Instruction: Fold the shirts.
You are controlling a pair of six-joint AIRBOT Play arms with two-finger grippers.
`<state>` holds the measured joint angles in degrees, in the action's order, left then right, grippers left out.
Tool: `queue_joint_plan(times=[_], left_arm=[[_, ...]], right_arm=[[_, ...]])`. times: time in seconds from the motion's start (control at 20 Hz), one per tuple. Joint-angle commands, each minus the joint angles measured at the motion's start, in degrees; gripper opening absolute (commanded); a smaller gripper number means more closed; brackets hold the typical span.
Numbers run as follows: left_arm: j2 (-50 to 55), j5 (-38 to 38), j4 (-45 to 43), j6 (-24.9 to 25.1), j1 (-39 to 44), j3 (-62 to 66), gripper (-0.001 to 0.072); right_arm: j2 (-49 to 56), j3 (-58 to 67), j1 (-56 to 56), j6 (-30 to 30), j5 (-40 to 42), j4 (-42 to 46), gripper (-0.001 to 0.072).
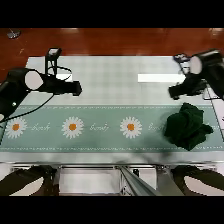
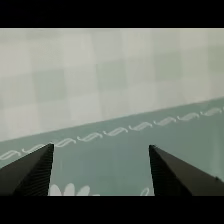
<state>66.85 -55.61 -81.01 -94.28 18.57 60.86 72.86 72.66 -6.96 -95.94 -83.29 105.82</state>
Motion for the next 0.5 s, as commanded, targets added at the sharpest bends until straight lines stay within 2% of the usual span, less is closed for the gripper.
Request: queue_joint_plan(times=[0.0,0.1,0.2,0.3,0.45], left_arm=[[-4.07,-7.72,-0.04,4.7,6.38,-1.92,0.0704],[-6.93,-6.84,-0.07,4.35,9.6,-7.08,0.0704],[-8.59,-4.28,-0.28,1.73,10.03,-13.33,0.0704],[-8.66,-0.76,-0.46,-0.28,8.83,-18.38,0.0704],[-8.59,4.55,-0.46,-1.64,7.06,-20.85,0.0704]], right_arm=[[-12.48,-6.47,9.94,-4.9,1.51,3.58,0.0626],[-18.99,-16.24,16.85,-5.73,6.4,-0.17,0.0626],[-22.84,-26.58,22.1,-5.77,12.57,-8.31,0.0627],[-23.06,-34.77,24.41,-5.77,18.73,-14.88,0.0626],[-18.88,-39.56,24.52,-5.53,25.16,-18.51,0.0626]])
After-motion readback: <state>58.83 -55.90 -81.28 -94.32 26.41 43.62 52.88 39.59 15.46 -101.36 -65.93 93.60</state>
